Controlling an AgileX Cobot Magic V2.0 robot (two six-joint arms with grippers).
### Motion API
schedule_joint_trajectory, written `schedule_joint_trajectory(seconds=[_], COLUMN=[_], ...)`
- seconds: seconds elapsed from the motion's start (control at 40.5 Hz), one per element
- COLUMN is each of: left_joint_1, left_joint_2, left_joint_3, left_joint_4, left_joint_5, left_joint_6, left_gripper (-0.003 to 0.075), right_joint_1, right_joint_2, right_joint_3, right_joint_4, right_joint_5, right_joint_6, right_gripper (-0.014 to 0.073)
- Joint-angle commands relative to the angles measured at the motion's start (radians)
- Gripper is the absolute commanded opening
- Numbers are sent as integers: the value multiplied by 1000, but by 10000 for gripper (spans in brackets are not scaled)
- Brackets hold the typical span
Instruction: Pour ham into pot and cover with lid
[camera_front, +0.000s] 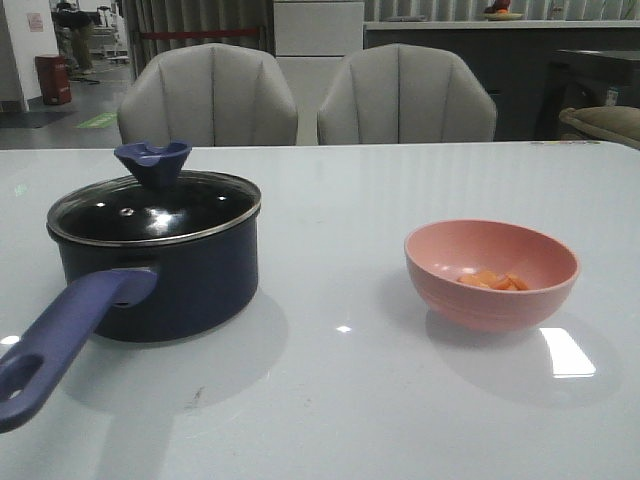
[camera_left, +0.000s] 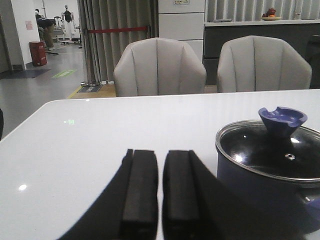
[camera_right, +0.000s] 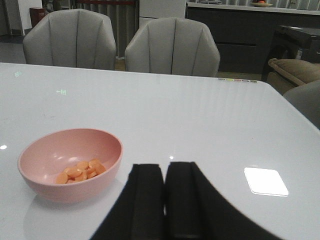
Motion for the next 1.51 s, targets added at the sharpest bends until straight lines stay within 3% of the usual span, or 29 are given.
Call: schedule_joint_trajectory(seconds=[0.0, 0.569, 0.766, 0.989, 1.063, 1.137, 1.36, 1.483], left_joint_1=[-5, -5, -5, -5, -5, -5, -5, -5], left_joint_2=[-19, -19, -19, -19, -19, -11, 130, 216], left_joint_3=[20, 20, 20, 18, -5, -67, -320, -397], left_joint_4=[-5, -5, -5, 3, 5, -22, -73, -73], left_joint_5=[-81, -81, -139, -391, -409, -344, 134, 197], left_joint_6=[0, 0, 0, 0, 0, 0, 0, 0], left_gripper=[132, 132, 132, 132, 132, 132, 132, 132], right_joint_1=[-7, -7, -6, -6, -6, -6, -6, -6], right_joint_2=[-20, -20, -20, -20, -20, -20, -20, -20], right_joint_3=[-5, -5, -5, -5, -5, -5, -5, -5], right_joint_4=[-15, -15, -15, -15, -15, -15, -15, -15], right_joint_5=[-90, -90, -90, -90, -90, -90, -90, -90], right_joint_6=[0, 0, 0, 0, 0, 0, 0, 0], right_gripper=[149, 149, 149, 149, 149, 149, 149, 149])
